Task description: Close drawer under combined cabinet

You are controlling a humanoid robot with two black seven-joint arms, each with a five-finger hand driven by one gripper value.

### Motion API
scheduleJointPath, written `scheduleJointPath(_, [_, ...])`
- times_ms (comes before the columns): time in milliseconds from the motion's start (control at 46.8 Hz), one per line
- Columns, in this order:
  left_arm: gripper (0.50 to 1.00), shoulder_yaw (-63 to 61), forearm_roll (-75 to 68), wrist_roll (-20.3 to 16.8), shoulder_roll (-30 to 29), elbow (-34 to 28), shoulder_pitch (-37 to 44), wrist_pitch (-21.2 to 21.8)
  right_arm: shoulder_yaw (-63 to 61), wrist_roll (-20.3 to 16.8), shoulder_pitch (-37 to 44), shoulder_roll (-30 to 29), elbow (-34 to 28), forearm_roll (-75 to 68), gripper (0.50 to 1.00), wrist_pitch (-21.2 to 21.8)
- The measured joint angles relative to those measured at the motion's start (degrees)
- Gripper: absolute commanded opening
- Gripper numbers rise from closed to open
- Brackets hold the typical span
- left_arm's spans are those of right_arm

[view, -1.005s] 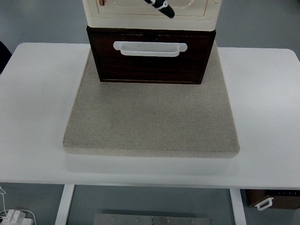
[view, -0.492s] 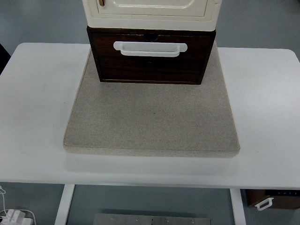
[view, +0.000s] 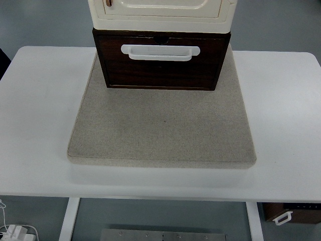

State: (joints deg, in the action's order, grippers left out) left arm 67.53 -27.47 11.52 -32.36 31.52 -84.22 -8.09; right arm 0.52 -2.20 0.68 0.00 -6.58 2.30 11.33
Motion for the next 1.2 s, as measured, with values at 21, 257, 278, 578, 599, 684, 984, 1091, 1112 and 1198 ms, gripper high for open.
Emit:
scheduleJointPath(21, [1.0,-0.1,0.3,0.0,0.6,-0.9,0.2,0.8,0.0,0.0,0.0,0.0,0.0,0.0,0.952,0.0])
scheduleJointPath(257, [1.0,-1.0,9.0,0.0,4.9,-7.5,6.1,3.6,0.1,0.0,-0.1,0.0,0.0,0.0,0.952,0.0])
scheduleJointPath(278, [1.0,-1.1,9.9,0.0,5.1,-7.6,7.0,3.6,0.1,0.0,-0.1,0.0,0.0,0.0,0.952,0.0])
scheduleJointPath(578, [1.0,-1.1,24.5,-3.2,8.7,-7.5,16.0,2.2,-0.1,0.1,-0.6,0.0,0.0,-0.2,0.952,0.0])
scheduleJointPath(599, [1.0,-1.1,25.5,-3.7,9.0,-7.5,16.6,1.9,-0.1,0.1,-0.7,0.0,0.0,-0.2,0.952,0.0])
scheduleJointPath(684, [1.0,-1.1,28.0,-5.3,10.3,-7.5,18.2,0.1,-0.4,0.2,-0.8,0.0,0.0,-0.3,0.952,0.1])
scheduleJointPath(984, [1.0,-0.9,33.7,-8.1,13.5,-8.1,24.4,-5.8,-0.5,0.4,-0.9,0.0,0.0,-0.3,0.952,0.3])
scheduleJointPath(1091, [1.0,-0.9,35.2,-8.7,15.3,-10.4,25.0,-6.2,-0.6,0.4,-0.9,0.0,0.0,-0.3,0.952,0.1])
scheduleJointPath(1112, [1.0,-0.9,35.2,-9.0,15.6,-11.1,25.1,-6.2,-0.6,0.4,-1.0,0.0,0.0,-0.3,0.952,0.1])
scheduleJointPath(1198, [1.0,-0.9,35.4,-9.6,16.8,-12.9,25.5,-7.3,-0.6,0.4,-1.2,0.0,0.0,-0.3,0.952,0.1])
